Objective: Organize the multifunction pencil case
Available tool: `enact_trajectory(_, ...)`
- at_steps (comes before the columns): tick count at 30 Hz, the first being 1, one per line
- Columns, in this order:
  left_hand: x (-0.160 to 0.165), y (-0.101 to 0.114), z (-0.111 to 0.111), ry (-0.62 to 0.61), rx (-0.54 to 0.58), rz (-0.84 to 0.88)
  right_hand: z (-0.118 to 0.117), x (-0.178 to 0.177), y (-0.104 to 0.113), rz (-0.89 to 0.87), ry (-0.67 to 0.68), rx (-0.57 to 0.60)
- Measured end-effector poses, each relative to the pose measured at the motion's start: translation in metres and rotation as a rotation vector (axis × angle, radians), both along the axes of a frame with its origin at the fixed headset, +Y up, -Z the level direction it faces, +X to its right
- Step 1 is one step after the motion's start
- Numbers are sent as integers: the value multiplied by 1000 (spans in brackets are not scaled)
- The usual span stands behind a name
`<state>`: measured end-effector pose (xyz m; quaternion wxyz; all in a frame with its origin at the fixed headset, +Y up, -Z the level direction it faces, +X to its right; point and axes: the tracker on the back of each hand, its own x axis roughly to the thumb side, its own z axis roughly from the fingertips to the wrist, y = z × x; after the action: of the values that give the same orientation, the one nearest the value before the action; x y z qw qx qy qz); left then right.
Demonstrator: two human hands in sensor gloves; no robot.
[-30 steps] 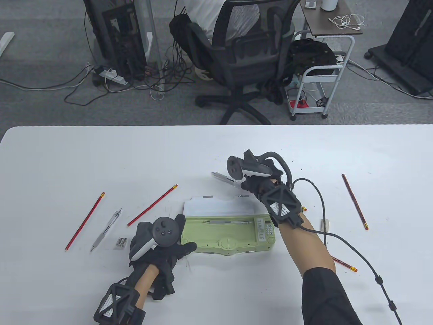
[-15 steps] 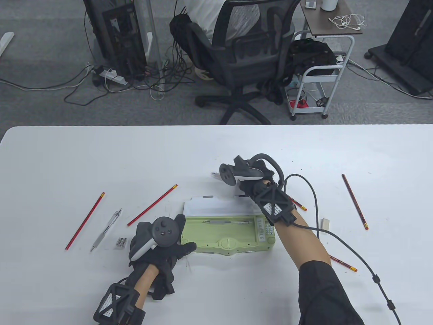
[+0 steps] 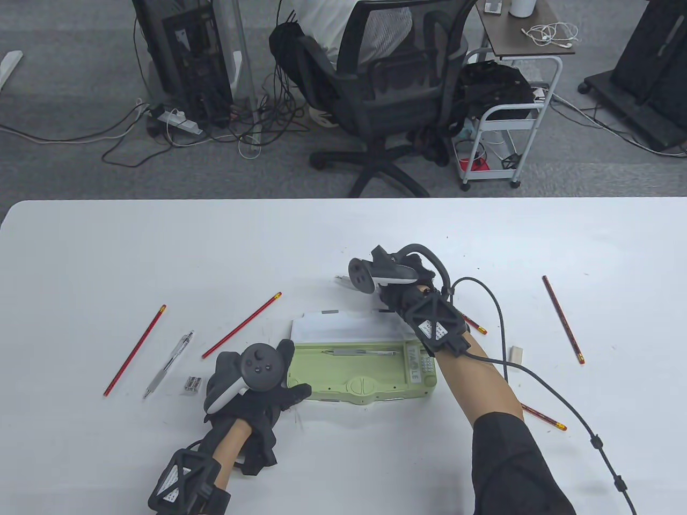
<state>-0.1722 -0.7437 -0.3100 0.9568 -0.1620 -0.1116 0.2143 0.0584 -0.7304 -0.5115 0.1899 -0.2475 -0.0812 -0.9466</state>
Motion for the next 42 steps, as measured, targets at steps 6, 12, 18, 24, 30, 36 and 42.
enact_trajectory(6, 0, 0, 0, 0, 0, 0, 2, 9, 10, -42, -11, -17)
enact_trajectory(12, 0, 0, 0, 1, -2, 2, 24, 27, 47, -146, -22, -59)
enact_trajectory(18, -1, -1, -1, -2, -1, 2, 69, 52, 72, -240, -26, -69)
enact_trajectory(24, 0, -1, -1, -4, -2, 2, 110, 65, 83, -338, -27, -29)
enact_trajectory(30, -1, -1, -1, -8, -5, 1, 134, 59, 84, -288, 11, -6)
enact_trajectory(36, -1, -1, -1, -10, -9, 2, 145, 37, 70, -234, 83, -21)
enact_trajectory(42, -1, -1, -1, -13, -14, 3, 154, 14, 56, -168, 148, -38)
